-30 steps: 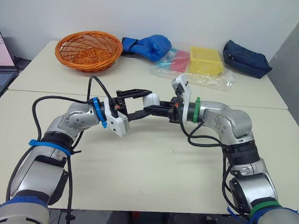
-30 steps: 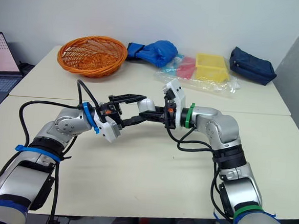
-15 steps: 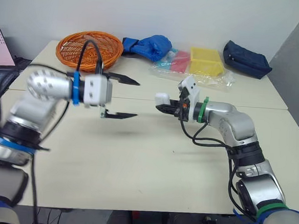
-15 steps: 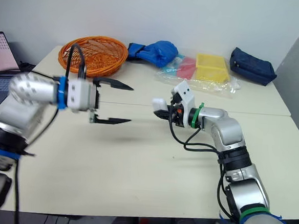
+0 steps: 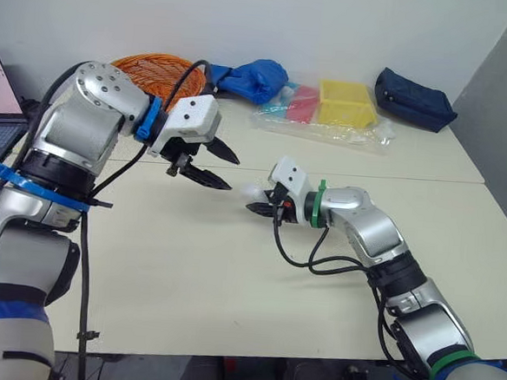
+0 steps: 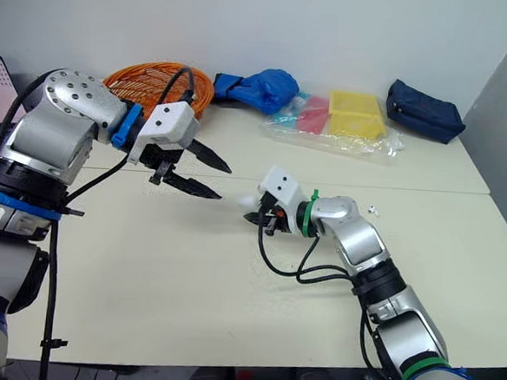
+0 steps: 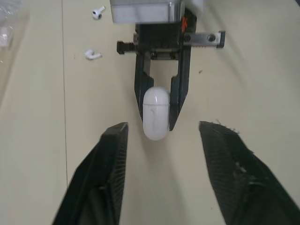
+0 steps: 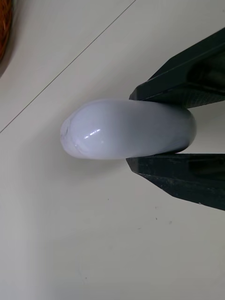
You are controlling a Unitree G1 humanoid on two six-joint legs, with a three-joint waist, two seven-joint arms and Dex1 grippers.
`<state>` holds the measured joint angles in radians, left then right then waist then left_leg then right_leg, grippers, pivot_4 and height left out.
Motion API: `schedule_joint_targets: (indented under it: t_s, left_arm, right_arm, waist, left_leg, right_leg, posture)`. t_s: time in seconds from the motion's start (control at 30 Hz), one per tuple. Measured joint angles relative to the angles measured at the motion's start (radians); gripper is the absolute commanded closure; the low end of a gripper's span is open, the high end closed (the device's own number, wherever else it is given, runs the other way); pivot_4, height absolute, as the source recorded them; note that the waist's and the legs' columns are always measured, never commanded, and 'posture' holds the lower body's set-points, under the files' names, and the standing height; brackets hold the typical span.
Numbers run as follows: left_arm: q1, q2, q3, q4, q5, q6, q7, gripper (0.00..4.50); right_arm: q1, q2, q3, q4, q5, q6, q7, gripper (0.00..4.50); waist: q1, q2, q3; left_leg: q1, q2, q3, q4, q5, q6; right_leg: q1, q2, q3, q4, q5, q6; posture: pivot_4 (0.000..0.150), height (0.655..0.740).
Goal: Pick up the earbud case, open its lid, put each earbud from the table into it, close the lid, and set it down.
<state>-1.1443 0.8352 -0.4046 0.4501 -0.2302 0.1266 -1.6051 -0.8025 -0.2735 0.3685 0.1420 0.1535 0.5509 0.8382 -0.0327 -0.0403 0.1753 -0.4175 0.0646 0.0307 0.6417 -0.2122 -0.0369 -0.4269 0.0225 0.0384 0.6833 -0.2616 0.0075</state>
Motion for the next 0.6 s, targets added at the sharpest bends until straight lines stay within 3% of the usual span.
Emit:
schedule_joint_targets:
  t_s: [0.6]
  left_arm:
    - [0.033, -0.097, 0.018, 0.067, 0.133, -0.090, 0.012, 2.47]
  right_arm:
    - [0.000, 0.007, 0.012, -0.128, -0.029, 0.077, -0.015, 3.66]
  waist:
    - [0.001, 0.000, 0.000]
  left_leg:
    - [-0.001, 0.000, 0.000, 0.003, 0.000, 0.000]
  right_leg:
    - [0.000, -0.001, 0.000, 0.002, 0.000, 0.000]
  posture:
    - [0.150, 0.7400]
